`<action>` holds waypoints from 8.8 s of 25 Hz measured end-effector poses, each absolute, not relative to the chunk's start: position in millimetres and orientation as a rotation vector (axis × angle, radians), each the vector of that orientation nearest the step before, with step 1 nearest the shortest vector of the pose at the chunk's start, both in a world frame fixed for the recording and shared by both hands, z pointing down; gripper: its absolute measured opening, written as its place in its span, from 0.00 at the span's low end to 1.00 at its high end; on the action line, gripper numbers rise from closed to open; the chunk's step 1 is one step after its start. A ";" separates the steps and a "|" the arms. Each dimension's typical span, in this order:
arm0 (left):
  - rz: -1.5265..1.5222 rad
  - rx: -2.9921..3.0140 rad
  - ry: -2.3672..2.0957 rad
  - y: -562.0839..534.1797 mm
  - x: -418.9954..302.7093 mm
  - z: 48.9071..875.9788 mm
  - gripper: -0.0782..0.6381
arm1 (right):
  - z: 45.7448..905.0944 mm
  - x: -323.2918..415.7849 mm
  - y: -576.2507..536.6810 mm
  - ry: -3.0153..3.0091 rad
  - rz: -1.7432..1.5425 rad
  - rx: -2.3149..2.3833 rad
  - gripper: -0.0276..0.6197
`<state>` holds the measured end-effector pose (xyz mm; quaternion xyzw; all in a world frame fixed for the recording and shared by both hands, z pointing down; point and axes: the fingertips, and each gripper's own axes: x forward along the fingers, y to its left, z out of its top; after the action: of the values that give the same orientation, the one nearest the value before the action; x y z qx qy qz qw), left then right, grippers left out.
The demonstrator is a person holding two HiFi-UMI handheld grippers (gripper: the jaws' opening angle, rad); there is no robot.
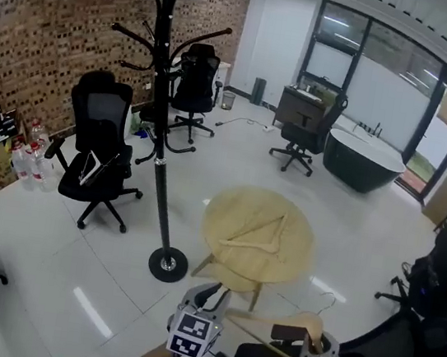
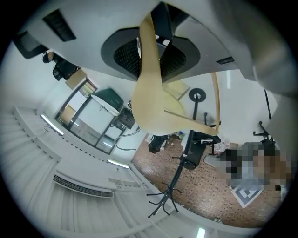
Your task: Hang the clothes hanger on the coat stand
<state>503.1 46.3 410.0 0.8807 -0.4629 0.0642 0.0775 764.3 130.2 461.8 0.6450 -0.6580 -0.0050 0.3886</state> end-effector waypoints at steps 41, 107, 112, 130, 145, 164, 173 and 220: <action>0.061 2.425 -1.744 -29.3 -167.4 369.8 0.24 | 417.3 77.9 -46.6 -1.863 -0.265 1.347 0.19; 0.220 2.558 -1.668 -565.9 -523.1 340.7 0.22 | 504.6 -249.6 -598.2 -1.632 0.115 1.424 0.20; 0.263 2.550 -1.669 -570.9 -528.4 353.9 0.22 | 518.6 -244.3 -611.4 -1.596 0.137 1.450 0.20; 0.257 2.548 -1.672 -572.5 -563.9 355.4 0.22 | 498.6 -260.5 -621.9 -1.591 0.089 1.587 0.28; 0.270 2.550 -1.600 -559.5 -562.8 382.7 0.21 | 436.1 -355.5 -552.7 -2.206 0.376 1.834 0.10; 0.181 2.417 -1.718 -512.0 -651.6 420.4 0.13 | 412.7 -433.5 -518.6 -2.381 0.364 1.858 0.05; 0.172 2.399 -1.780 -501.9 -678.2 412.7 0.13 | 401.2 -476.9 -512.9 -2.459 0.306 1.792 0.04; 0.203 2.273 -1.923 -459.8 -712.3 423.5 0.13 | 405.5 -516.7 -490.7 -2.582 0.303 1.659 0.04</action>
<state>-712.3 -459.8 423.5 0.7592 -0.6425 0.0678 0.0785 -516.7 -490.7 405.5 0.5377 -0.8369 0.0982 0.0290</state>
